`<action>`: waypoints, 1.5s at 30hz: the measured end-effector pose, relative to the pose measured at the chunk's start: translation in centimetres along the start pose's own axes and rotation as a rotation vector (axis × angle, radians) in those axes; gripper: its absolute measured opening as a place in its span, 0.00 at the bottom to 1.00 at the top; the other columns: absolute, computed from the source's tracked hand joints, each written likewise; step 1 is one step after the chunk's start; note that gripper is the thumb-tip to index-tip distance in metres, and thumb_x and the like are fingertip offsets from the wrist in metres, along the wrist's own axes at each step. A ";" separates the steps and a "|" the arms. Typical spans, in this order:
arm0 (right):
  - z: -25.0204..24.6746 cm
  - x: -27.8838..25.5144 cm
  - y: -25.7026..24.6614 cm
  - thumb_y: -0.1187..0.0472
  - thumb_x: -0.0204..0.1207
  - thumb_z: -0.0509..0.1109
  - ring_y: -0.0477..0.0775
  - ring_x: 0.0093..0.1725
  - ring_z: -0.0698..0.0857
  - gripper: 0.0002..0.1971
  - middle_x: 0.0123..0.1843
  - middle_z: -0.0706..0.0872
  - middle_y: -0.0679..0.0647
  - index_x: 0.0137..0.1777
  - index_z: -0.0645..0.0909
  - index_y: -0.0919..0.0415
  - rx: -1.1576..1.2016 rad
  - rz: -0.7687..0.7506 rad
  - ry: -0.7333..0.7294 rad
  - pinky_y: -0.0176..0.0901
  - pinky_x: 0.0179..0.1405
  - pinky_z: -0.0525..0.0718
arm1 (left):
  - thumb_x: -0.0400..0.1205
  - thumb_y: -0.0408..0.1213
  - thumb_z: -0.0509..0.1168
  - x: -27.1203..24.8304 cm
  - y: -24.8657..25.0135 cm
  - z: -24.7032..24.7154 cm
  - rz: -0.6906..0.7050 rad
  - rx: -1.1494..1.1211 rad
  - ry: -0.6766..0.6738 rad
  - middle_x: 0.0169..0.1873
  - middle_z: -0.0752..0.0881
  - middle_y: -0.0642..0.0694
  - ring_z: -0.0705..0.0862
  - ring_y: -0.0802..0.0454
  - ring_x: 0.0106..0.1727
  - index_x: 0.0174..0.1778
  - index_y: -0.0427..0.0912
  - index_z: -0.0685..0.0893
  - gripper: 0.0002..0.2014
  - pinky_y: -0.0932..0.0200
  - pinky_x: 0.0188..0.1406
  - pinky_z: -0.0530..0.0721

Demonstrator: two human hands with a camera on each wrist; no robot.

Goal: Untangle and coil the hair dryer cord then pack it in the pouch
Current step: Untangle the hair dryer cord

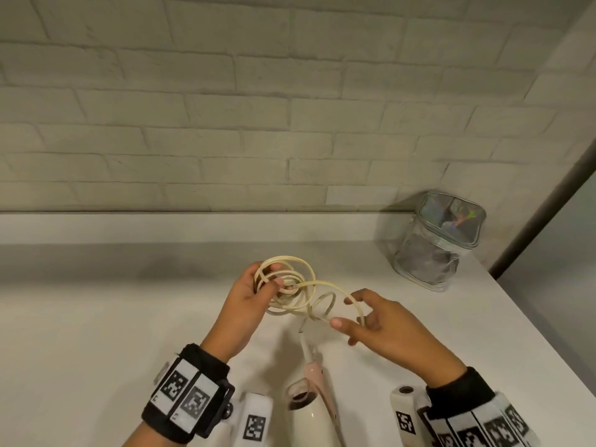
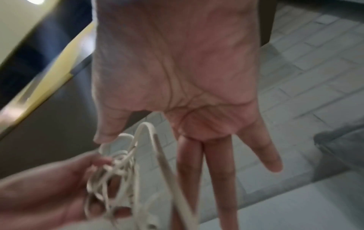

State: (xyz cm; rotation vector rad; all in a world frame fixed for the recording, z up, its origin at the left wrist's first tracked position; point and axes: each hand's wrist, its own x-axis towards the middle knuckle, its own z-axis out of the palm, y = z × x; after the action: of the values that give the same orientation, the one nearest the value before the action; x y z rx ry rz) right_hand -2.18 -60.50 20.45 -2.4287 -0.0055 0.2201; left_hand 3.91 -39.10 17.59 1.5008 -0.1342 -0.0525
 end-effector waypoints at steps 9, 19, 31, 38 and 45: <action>0.4 0.8 -4.5 0.56 0.69 0.75 0.55 0.41 0.82 0.10 0.41 0.86 0.53 0.46 0.80 0.59 -0.277 -0.446 0.442 0.41 0.42 0.71 | 0.76 0.28 0.67 -0.4 -0.1 1.7 0.073 0.049 -0.064 0.42 0.87 0.49 0.86 0.51 0.47 0.50 0.49 0.82 0.12 0.55 0.53 0.82; -0.1 1.7 -1.5 0.41 0.76 0.57 0.48 0.22 0.80 0.17 0.22 0.82 0.47 0.43 0.84 0.47 -0.296 -0.473 0.547 0.38 0.20 0.77 | 0.75 0.19 0.62 0.4 -0.6 -0.1 -0.073 -0.046 -0.038 0.44 0.85 0.45 0.83 0.52 0.47 0.55 0.39 0.81 0.16 0.63 0.46 0.79; -1.7 0.8 2.3 0.47 0.77 0.55 0.50 0.20 0.76 0.21 0.20 0.79 0.56 0.32 0.72 0.65 0.908 -0.176 0.656 0.37 0.24 0.81 | 0.74 0.16 0.55 1.8 -0.5 -3.3 -0.236 -0.264 0.169 0.30 0.83 0.41 0.84 0.45 0.34 0.39 0.34 0.78 0.11 0.53 0.40 0.83; -2.0 2.6 4.1 0.53 0.84 0.51 0.51 0.28 0.79 0.17 0.43 0.81 0.60 0.42 0.78 0.57 0.699 -0.011 0.653 0.41 0.17 0.82 | 0.76 0.18 0.50 1.4 1.0 -2.9 -0.126 -0.278 -0.019 0.31 0.91 0.43 0.89 0.46 0.40 0.41 0.35 0.82 0.16 0.54 0.41 0.88; 0.1 3.1 2.6 0.67 0.81 0.56 0.56 0.26 0.83 0.13 0.35 0.83 0.63 0.41 0.81 0.65 0.683 0.067 0.111 0.38 0.24 0.82 | 0.81 0.22 0.51 0.9 0.6 -1.5 -0.127 -0.252 -0.093 0.31 0.87 0.47 0.89 0.50 0.43 0.38 0.43 0.73 0.13 0.58 0.35 0.85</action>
State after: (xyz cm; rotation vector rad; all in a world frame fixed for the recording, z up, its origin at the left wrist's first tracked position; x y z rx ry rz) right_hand 0.67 -62.24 18.20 -1.7572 0.1737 0.0933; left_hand 5.01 -37.64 18.12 1.2536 -0.1031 -0.2334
